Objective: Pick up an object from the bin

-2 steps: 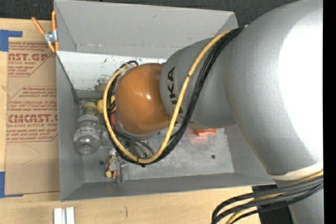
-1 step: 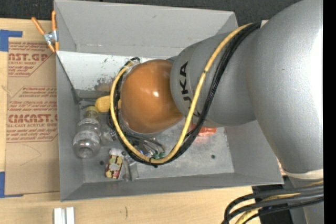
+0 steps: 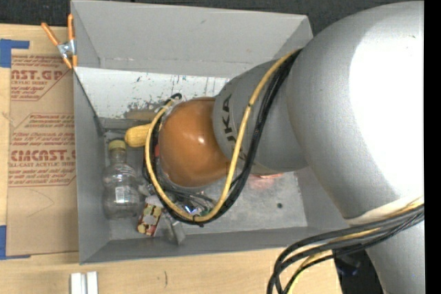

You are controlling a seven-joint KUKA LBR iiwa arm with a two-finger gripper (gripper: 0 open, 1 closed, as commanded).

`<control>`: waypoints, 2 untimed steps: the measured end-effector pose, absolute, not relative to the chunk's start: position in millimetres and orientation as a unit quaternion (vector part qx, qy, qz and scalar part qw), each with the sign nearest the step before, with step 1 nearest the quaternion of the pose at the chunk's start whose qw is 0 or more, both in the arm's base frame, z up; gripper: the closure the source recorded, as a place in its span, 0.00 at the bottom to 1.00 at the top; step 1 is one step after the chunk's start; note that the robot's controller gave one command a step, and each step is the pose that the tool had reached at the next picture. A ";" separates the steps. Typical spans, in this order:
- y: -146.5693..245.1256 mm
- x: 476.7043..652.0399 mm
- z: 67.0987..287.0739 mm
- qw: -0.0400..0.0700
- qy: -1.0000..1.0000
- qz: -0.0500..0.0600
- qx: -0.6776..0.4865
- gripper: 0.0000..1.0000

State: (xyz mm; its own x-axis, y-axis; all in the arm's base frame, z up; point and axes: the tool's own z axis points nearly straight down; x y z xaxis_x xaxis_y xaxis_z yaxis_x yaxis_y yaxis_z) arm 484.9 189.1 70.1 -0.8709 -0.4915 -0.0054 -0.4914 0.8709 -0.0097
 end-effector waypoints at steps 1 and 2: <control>196.5 498.1 73.5 -0.001 0.922 -0.010 -0.387 1.00; 196.5 498.1 73.5 -0.001 0.922 -0.010 -0.387 1.00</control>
Offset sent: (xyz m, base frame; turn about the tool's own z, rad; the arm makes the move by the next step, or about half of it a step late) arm 0.0000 0.0000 0.0000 0.0000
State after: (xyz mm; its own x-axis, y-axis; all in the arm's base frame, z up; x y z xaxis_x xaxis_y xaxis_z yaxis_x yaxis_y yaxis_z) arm 498.1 196.5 73.5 -0.7011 -0.7130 0.0090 -0.7130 0.7009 -0.0188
